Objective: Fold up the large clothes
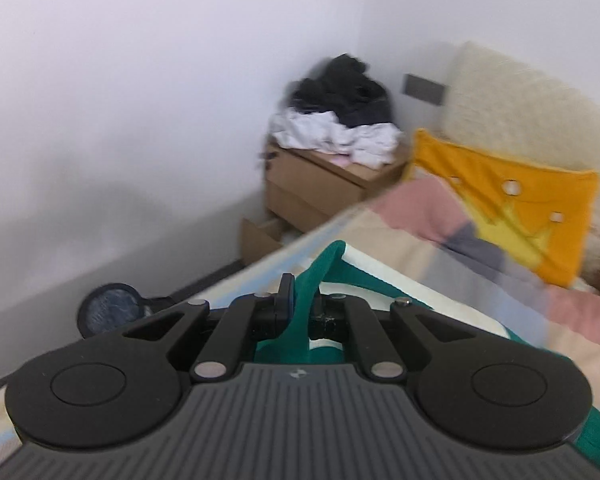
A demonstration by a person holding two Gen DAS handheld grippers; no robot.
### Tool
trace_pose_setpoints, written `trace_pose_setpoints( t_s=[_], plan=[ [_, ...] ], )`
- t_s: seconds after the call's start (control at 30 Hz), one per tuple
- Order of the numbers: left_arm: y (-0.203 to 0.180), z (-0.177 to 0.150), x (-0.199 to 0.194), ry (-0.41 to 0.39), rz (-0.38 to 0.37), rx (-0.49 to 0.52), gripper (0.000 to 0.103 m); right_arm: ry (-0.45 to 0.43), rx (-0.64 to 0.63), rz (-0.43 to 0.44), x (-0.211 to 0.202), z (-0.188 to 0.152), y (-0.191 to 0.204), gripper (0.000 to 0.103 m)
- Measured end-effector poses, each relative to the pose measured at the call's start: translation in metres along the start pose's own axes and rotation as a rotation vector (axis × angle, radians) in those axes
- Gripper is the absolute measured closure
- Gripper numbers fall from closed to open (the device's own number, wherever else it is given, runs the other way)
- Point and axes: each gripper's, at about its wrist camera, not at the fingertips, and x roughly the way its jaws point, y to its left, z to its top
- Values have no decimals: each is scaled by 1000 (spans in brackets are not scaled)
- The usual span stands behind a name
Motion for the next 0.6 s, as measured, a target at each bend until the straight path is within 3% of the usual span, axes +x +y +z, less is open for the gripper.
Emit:
trace_pose_setpoints(
  t_s=[0.1,0.27,0.47,0.53,0.6],
  plan=[
    [-1,0,59,22,50,10,97,1,27,-19,12,4,-2,33],
    [1,-35,137,106,94,19,97,0,25,-67,28,7,-5,33],
    [14,-74,157,151,112,-3,92,37,51,-20,45,10,-9,33],
    [12,-74,158,156,97,-3,82,32,38,-3,43,11,-6,33],
    [10,-75,148,166,86,4,52,25,32,4,39,11,-3,33]
  ],
)
